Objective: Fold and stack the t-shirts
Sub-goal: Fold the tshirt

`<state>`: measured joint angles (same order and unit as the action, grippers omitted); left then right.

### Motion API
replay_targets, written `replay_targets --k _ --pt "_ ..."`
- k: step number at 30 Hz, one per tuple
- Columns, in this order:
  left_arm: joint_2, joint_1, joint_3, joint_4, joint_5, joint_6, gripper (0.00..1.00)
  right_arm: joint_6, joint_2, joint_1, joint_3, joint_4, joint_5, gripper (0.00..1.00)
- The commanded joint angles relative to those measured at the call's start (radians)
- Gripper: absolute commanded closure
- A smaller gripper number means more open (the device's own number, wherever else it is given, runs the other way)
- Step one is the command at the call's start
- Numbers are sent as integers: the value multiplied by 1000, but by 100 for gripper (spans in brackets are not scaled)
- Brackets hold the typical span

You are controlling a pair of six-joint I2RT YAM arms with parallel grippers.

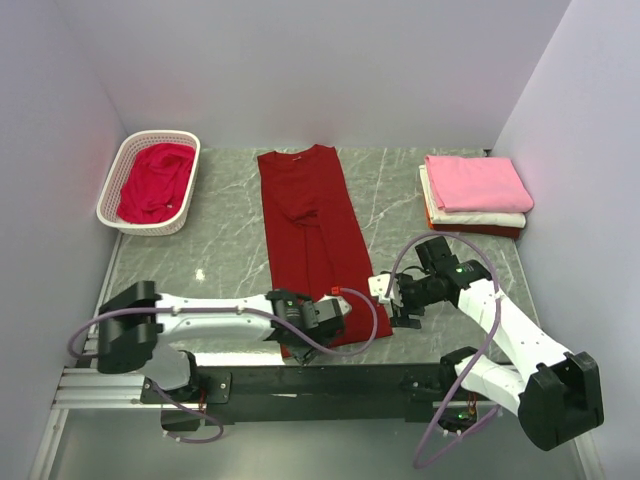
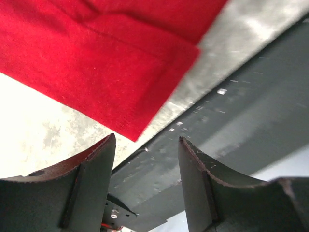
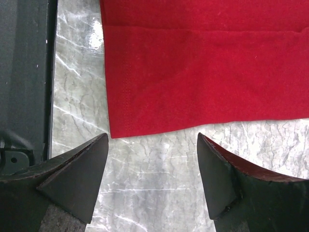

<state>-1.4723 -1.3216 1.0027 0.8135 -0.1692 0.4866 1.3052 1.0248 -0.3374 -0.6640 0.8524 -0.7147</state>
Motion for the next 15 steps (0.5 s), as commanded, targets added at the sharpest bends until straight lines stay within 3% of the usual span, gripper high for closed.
replay_targets --k 1,9,15 --pt "-80 -4 19 50 -66 63 40 22 -11 3 -11 5 -11 20" --pt "-164 1 22 7 -76 21 43 40 -15 -6 -3 16 -14 20" --pt "-194 9 8 -11 -52 6 48 43 -11 -81 27 -16 35 21"
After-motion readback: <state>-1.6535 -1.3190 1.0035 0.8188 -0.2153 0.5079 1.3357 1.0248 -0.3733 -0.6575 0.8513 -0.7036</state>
